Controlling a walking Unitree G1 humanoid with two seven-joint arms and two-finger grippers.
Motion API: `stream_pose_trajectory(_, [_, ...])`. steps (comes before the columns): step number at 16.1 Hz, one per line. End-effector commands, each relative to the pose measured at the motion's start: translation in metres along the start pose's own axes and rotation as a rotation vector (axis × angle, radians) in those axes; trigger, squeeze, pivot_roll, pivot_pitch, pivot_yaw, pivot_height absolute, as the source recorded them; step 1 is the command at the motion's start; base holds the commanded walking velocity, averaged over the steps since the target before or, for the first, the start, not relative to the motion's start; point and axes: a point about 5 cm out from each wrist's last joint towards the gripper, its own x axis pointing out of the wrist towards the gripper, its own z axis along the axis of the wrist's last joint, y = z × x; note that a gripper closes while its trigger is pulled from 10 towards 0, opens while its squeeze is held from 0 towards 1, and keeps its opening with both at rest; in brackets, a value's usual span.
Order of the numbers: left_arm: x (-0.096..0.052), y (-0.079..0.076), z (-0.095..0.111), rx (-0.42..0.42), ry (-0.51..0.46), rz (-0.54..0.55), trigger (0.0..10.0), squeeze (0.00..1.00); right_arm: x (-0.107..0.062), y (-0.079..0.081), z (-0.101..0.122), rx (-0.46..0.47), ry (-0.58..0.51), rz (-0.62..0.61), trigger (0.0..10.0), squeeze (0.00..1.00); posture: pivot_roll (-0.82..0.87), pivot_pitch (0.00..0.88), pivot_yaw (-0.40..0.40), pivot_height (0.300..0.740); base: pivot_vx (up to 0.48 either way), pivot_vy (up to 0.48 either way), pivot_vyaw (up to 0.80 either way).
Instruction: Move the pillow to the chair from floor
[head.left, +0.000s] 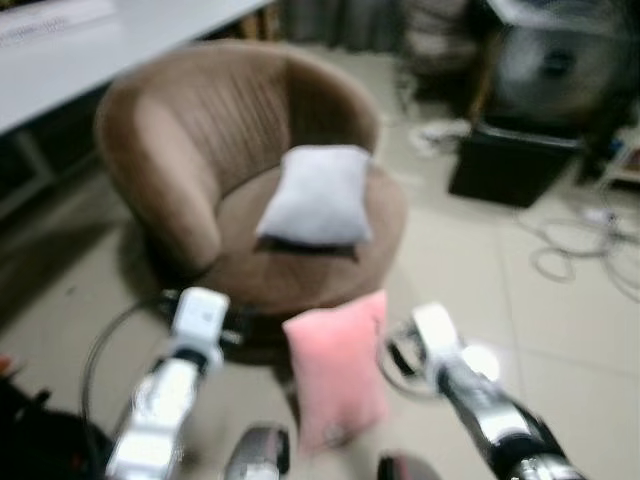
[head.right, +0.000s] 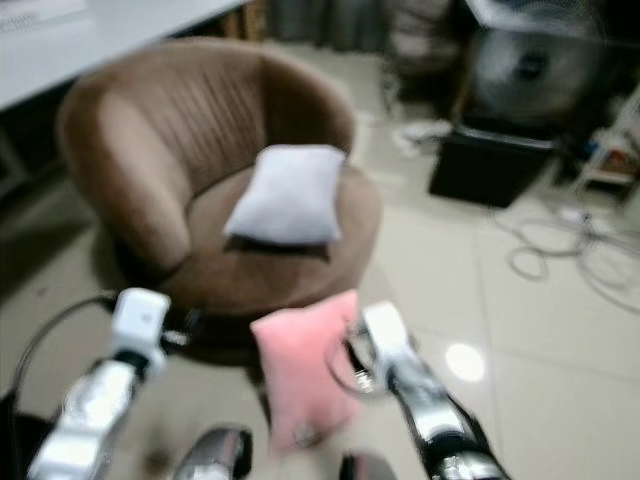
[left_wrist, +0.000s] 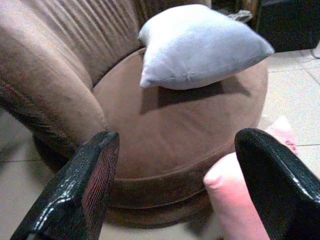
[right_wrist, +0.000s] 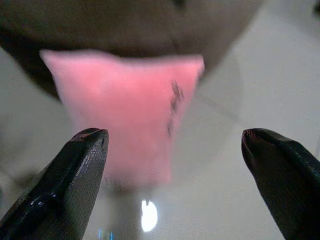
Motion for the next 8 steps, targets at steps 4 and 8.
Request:
stream_pose_trajectory(4, [0.002, 0.006, 0.004, 0.029, 0.002, -0.009, 10.0, 0.0, -0.003, -0.007, -0.012, 0.053, 0.036, -0.052, 10.0, 0.0, 0.09, 0.0, -0.021, 0.645, 0.322, 0.0, 0.0])
stream_pose_trajectory(8, [0.004, 0.005, 0.006, 0.031, 0.001, -0.018, 10.0, 0.0, -0.001, -0.002, -0.012, 0.063, 0.032, -0.054, 10.0, 0.0, 0.08, 0.0, -0.013, 0.645, 0.32, 0.0, -0.47])
